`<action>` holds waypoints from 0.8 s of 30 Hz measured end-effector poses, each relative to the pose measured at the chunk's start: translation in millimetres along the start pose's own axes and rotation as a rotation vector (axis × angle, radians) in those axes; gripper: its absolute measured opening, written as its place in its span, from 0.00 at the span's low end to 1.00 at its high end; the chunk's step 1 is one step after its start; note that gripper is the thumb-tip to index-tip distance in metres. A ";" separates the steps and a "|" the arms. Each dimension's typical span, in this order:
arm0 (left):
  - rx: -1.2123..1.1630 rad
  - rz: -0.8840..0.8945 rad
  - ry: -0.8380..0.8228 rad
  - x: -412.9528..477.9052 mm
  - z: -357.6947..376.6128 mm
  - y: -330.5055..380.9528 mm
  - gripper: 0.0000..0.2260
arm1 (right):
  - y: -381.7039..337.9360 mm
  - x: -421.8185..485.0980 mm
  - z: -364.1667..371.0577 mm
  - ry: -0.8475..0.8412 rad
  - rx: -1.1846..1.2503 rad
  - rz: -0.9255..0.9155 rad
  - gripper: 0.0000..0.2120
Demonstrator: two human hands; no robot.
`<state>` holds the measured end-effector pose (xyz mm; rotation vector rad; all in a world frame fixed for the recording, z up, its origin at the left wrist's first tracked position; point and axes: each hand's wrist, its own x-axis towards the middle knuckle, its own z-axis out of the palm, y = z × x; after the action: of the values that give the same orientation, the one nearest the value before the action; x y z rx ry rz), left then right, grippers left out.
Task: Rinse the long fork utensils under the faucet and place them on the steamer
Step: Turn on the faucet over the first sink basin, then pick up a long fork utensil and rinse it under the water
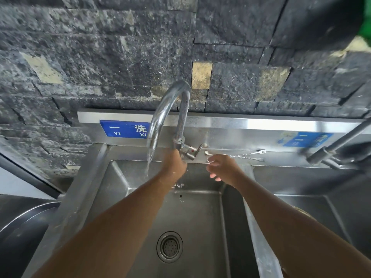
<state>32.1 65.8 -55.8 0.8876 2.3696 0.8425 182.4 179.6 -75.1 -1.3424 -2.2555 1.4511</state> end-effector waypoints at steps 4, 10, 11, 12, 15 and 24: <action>0.019 -0.003 -0.256 -24.9 19.3 1.4 0.18 | 5.0 -25.3 -19.0 0.104 -0.283 -0.036 0.14; 0.040 -0.001 -0.260 -21.4 54.5 12.8 0.16 | 38.5 -14.8 -47.8 0.107 -0.413 0.002 0.11; 0.038 -0.029 -0.240 -18.3 61.8 13.7 0.15 | 44.9 -8.9 -53.2 0.116 -0.447 0.007 0.10; 0.027 -0.059 -0.213 -14.3 69.0 14.0 0.13 | 51.3 -2.7 -58.9 0.128 -0.477 0.009 0.10; -0.084 -0.223 -0.111 0.8 90.2 11.6 0.15 | 68.1 16.4 -74.3 0.149 -0.527 -0.034 0.12; -0.727 -0.593 0.142 47.2 128.3 5.7 0.13 | 82.0 75.9 -87.7 0.083 -0.842 -0.312 0.16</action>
<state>80.0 151.0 -151.6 -0.1603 1.9919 1.3733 234.1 304.7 -118.4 -1.0684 -2.9686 0.3191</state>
